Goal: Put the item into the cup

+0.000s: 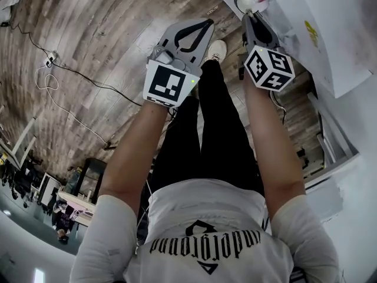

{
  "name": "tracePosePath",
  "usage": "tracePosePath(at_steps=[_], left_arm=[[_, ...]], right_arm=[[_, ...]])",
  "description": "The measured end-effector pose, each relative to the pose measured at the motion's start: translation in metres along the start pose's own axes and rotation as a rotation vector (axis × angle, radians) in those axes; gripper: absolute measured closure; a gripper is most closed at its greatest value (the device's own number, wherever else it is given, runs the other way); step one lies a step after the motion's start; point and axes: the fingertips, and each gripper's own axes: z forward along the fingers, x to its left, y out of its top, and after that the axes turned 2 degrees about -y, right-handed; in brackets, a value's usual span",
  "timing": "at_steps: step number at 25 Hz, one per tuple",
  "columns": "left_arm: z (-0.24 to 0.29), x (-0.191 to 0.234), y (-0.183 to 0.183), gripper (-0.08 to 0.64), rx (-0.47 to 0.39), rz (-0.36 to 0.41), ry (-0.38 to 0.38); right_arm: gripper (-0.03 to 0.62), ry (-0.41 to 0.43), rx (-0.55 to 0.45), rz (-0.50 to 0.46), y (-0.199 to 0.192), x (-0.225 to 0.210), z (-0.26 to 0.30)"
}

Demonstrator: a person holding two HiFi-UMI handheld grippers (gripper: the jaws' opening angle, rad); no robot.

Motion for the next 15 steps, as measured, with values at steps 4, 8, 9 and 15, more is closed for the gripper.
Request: tracePosePath(at_steps=[4,8,9,15], left_arm=[[0.014,0.005,-0.012,0.551,0.01,-0.006,-0.008],[0.021,0.005,-0.018,0.551,0.018,-0.01,-0.014],[0.022,0.006,-0.02,0.551,0.019,-0.01,-0.015],[0.021,0.009,-0.018,0.551,0.023,-0.039,-0.008]], right_arm=[[0.528,-0.035,0.014,0.018,-0.008,-0.01,0.024],[0.527,-0.048,0.041,0.009,-0.016,-0.017,0.039],[0.526,-0.052,0.046,0.006,-0.017,-0.019,0.042],[0.492,-0.079,0.074,-0.004,-0.016,-0.024,0.048]])
